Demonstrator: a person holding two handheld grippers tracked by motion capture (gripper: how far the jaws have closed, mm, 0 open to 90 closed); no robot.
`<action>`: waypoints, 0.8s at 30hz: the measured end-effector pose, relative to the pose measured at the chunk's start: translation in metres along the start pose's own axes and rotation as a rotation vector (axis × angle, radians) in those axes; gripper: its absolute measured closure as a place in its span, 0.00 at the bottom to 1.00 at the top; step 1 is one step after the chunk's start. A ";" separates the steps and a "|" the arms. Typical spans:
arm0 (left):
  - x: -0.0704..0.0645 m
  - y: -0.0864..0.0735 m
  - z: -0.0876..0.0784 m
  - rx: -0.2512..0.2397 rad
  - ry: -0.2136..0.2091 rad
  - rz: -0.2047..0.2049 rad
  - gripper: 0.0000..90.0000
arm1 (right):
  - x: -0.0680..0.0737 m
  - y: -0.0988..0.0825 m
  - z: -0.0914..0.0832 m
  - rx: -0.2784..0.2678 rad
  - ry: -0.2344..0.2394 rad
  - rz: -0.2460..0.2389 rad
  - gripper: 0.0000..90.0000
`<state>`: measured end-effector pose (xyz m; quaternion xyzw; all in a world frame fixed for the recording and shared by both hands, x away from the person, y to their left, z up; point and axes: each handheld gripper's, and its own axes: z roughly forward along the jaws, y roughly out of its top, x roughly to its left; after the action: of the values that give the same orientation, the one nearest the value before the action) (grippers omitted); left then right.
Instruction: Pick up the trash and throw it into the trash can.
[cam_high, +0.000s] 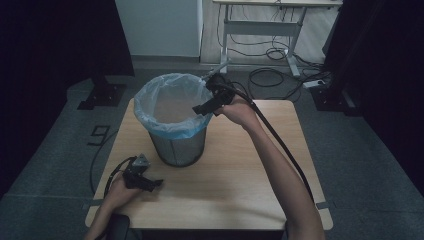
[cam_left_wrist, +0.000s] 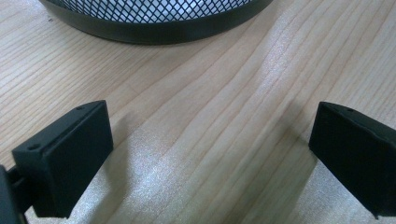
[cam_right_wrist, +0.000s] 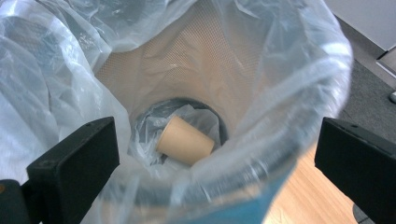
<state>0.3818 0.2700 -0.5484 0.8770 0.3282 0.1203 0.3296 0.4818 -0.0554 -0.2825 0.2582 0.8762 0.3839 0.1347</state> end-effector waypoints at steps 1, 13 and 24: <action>0.000 0.000 0.000 0.000 0.000 0.000 0.00 | -0.001 -0.003 -0.002 -0.003 -0.002 -0.001 0.00; 0.000 0.000 0.000 -0.001 0.001 0.000 0.00 | -0.015 -0.032 -0.027 -0.025 -0.027 0.028 0.00; 0.000 0.000 0.000 0.000 0.001 -0.001 0.00 | -0.026 -0.067 -0.044 -0.032 -0.053 0.048 0.01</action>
<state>0.3816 0.2700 -0.5483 0.8768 0.3288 0.1204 0.3295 0.4607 -0.1346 -0.3017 0.2872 0.8596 0.3941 0.1528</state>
